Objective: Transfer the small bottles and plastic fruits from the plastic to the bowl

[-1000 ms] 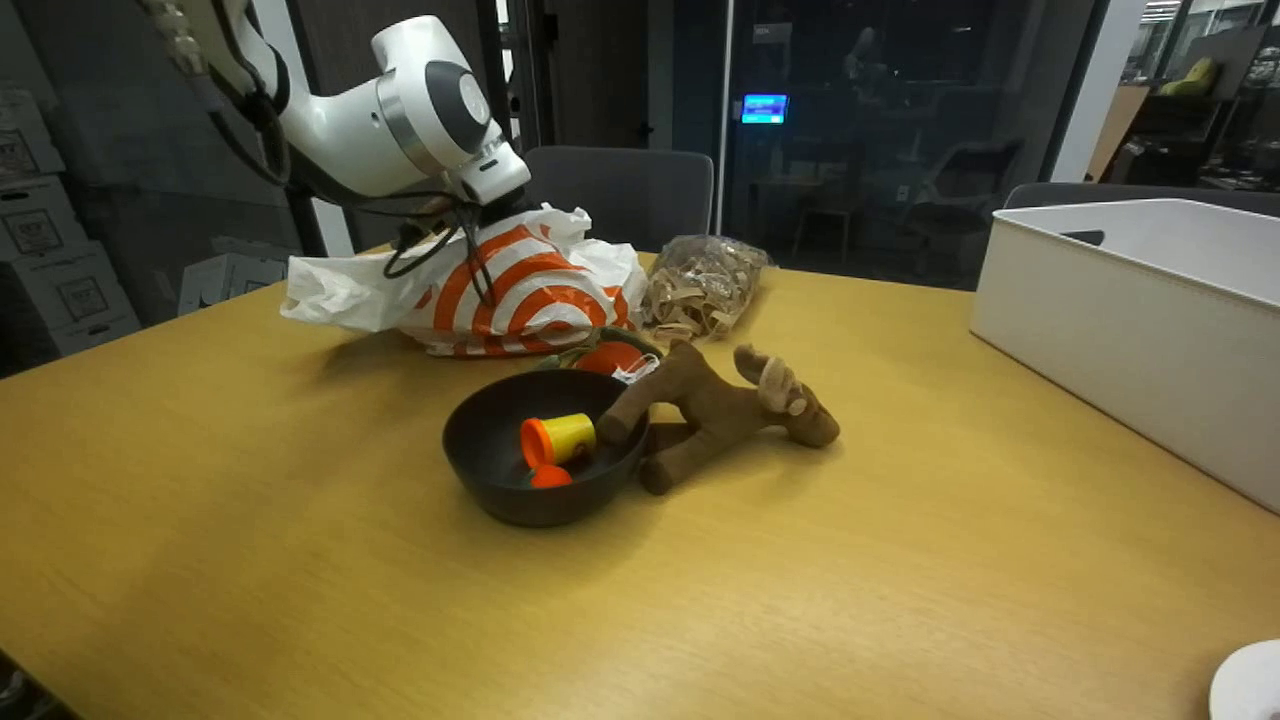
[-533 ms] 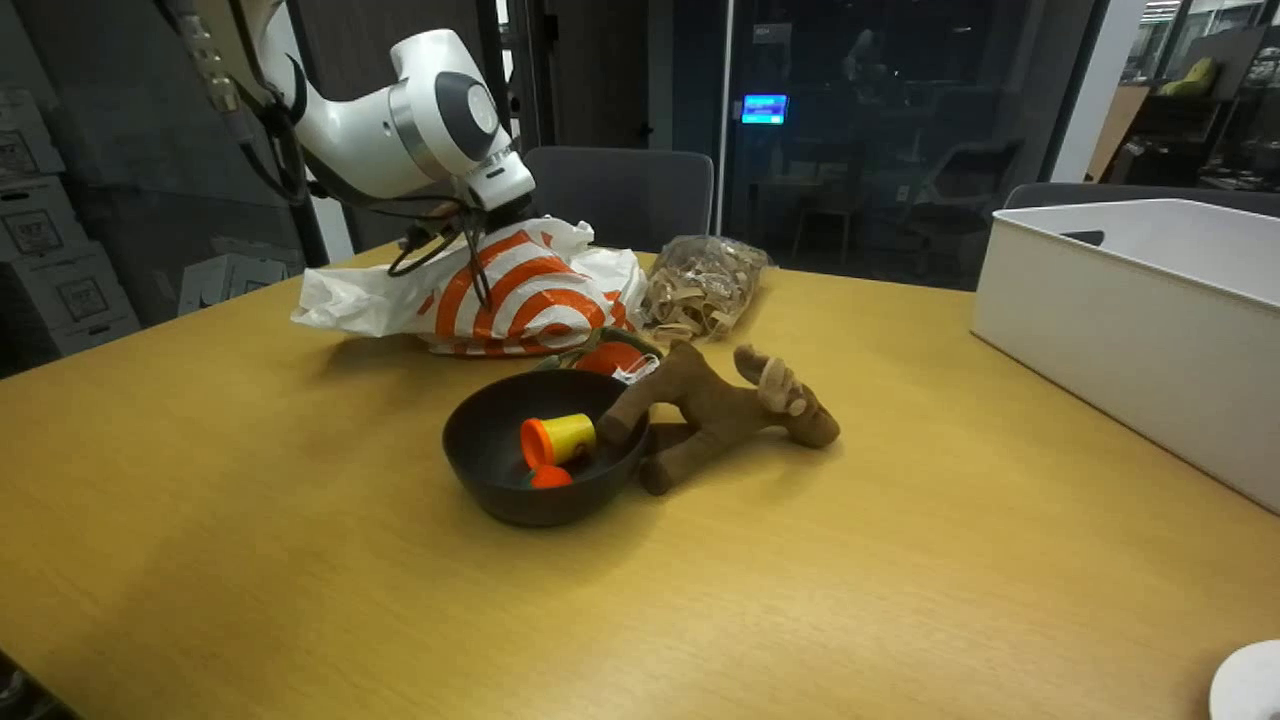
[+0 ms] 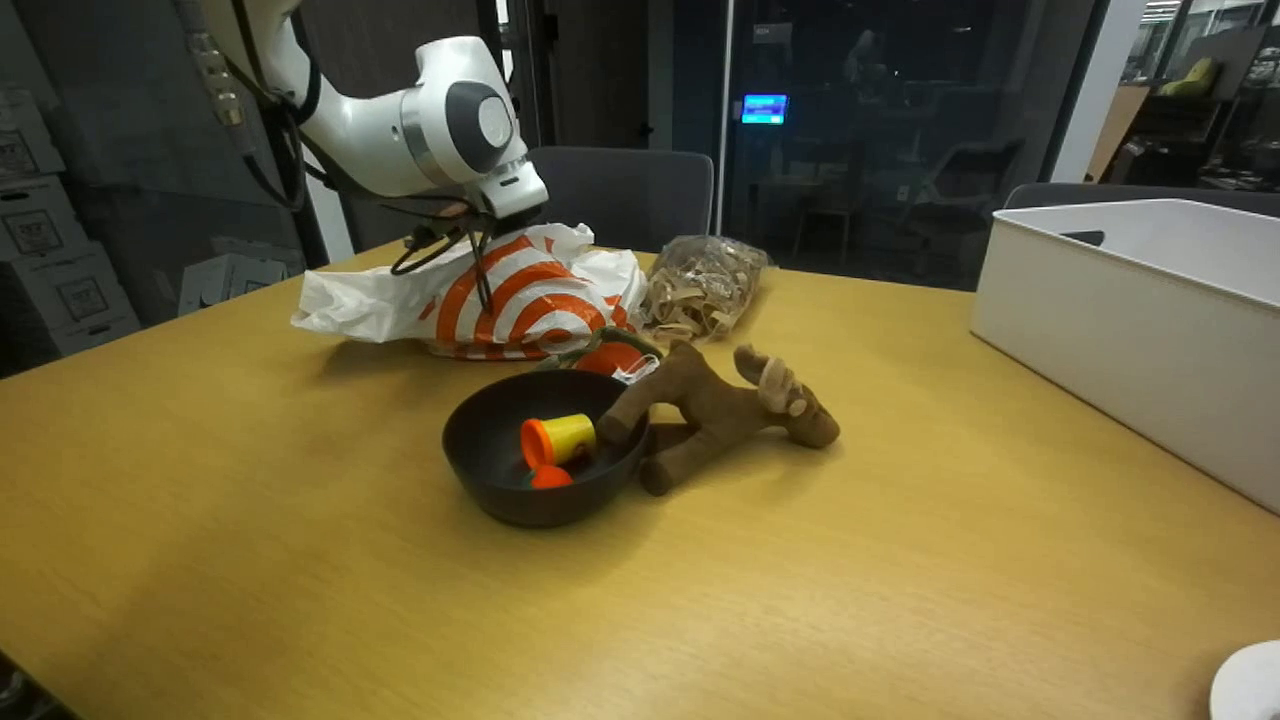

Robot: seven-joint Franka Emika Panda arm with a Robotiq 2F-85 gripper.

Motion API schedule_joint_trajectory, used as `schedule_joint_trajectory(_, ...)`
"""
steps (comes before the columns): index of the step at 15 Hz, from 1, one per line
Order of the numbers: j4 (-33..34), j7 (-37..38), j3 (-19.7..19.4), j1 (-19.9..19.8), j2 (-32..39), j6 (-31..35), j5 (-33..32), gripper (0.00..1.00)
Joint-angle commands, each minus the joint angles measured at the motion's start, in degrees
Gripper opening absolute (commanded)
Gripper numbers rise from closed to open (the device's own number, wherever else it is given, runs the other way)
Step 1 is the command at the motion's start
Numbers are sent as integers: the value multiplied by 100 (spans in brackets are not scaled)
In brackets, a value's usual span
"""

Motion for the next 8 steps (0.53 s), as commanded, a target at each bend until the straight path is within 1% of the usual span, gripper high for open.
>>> schedule_joint_trajectory(1,-504,-1308,378,-412,-712,155,696,37)
schedule_joint_trajectory(4,-783,-2651,1078,-1129,-1230,52,1422,37)
schedule_joint_trajectory(6,-865,-3511,1674,-1747,-1469,-181,1995,37)
schedule_joint_trajectory(8,-888,-4372,2148,-2292,-1627,-574,2627,37)
